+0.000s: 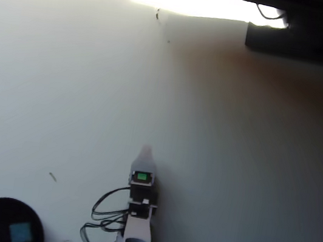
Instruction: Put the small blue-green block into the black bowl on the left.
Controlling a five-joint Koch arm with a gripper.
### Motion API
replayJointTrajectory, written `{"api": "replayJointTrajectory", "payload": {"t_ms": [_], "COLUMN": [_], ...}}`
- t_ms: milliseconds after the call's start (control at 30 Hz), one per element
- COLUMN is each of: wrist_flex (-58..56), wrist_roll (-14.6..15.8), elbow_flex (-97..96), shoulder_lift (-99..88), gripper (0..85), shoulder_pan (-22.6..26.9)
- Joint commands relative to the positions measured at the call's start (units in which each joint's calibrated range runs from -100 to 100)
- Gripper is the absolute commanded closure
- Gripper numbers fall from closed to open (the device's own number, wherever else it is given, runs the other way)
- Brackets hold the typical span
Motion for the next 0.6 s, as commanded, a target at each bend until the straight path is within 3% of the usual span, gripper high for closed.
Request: {"api": "replayJointTrajectory", "payload": {"t_ms": [0, 200, 567], "wrist_flex": [0.05, 0.05, 0.05], "wrist_roll": [0.34, -0.34, -0.24], "elbow_flex": [-0.82, -0.82, -0.92], "shoulder_lift": [-1.03, -0.92, -0.92], "gripper": [47.2, 37.2, 36.5], "shoulder_pan": [1.03, 0.98, 0.88]}}
